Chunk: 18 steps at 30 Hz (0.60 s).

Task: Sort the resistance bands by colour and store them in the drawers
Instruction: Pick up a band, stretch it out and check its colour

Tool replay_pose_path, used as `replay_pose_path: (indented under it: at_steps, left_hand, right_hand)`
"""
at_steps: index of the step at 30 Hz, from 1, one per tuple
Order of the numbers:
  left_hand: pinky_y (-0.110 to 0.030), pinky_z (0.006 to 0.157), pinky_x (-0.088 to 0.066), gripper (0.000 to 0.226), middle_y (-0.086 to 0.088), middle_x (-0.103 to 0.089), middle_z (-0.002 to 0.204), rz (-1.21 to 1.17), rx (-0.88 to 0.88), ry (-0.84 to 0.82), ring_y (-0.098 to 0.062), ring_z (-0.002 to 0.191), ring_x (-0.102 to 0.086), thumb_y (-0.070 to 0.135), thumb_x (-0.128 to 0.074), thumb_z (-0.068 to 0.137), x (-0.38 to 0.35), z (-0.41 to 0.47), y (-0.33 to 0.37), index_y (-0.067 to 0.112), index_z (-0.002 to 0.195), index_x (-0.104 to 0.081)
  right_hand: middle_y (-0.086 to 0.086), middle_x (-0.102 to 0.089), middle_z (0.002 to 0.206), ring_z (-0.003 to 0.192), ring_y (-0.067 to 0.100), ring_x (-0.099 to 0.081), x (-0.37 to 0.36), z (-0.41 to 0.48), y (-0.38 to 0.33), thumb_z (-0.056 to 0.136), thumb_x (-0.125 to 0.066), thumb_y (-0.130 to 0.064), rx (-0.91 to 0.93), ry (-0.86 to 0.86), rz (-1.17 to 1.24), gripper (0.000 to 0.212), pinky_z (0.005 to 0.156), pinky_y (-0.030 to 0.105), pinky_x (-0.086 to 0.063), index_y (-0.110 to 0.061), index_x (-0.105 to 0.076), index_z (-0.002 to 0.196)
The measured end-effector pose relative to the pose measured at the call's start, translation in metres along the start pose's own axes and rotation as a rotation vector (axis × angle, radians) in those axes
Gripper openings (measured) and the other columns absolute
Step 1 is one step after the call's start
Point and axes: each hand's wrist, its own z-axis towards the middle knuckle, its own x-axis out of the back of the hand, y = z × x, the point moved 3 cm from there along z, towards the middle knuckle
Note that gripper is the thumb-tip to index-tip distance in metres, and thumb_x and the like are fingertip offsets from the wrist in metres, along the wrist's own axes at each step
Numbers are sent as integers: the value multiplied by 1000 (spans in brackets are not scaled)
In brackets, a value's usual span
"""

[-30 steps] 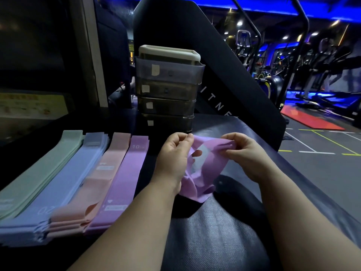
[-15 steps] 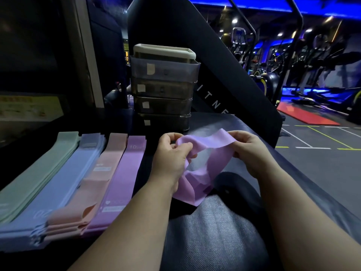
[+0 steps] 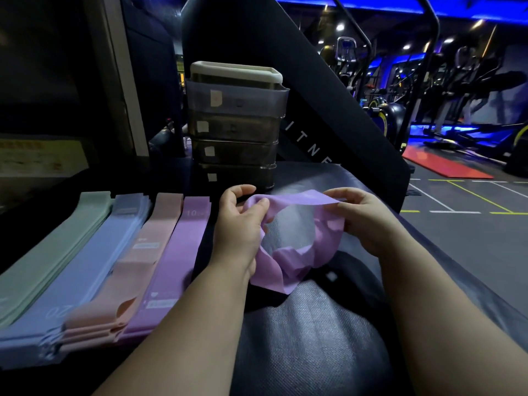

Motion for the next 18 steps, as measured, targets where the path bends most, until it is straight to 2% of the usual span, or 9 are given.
replay_pose_path:
  at_steps: [2,4,7,10,12,15,18]
  left_hand:
    - [-22,64,-46,23,7,-60,88,104,-46,22,-8,74,-55,6,-61,90,2,1,-2,29,92,-56]
    - [-26,71,-49,24,10,-60,90,290,-77,-11,-9,79,-56,6,-61,87,2,1,-5,30,90,-57]
    - [-27,80,-50,29,1,-61,104,530,-95,-105,-17,88,-61,3,-59,82,-1,0,-11,32,80,-59]
    - [-16,68,-39,30,3,-52,108,734,-127,-141,-6,79,-53,0,-51,83,-2,-4,-9,27,79,-62]
    - [-11,59,-33,31,2,-48,110,787,-141,-164,-4,77,-48,-4,-46,83,-3,-6,-8,22,81,-64]
    - [0,52,-35,36,-1,-48,113,806,-135,-183,-10,81,-47,-9,-40,82,-4,-8,-6,17,79,-65]
    - [1,47,-38,36,-2,-48,113,791,-128,-178,-2,69,-46,-12,-38,83,-5,-11,-2,12,77,-63]
  right_hand:
    - [2,-68,74,58,12,-62,0,1,4,82,-69,0,-30,22,-89,19,57,25,-51,-13,-67,96]
    - [3,-68,76,60,12,-60,1,4,10,78,-73,-2,-42,63,-258,23,58,27,-48,-14,-66,96]
    - [0,-68,80,60,8,-58,1,5,15,75,-75,-5,-72,90,-443,25,57,20,-43,-18,-64,94]
    - [-4,-62,77,61,10,-54,0,5,17,71,-79,-5,-77,26,-503,30,59,22,-42,-19,-59,90]
    - [-4,-53,69,60,12,-45,-3,3,14,66,-80,-3,-30,-34,-563,34,62,26,-39,-19,-53,78]
    - [-4,-42,57,61,15,-37,-11,0,11,65,-76,1,41,-163,-578,40,62,30,-32,-21,-42,63]
    - [-4,-44,55,59,12,-41,-17,-5,9,66,-76,-7,69,-234,-583,36,61,28,-34,-19,-44,57]
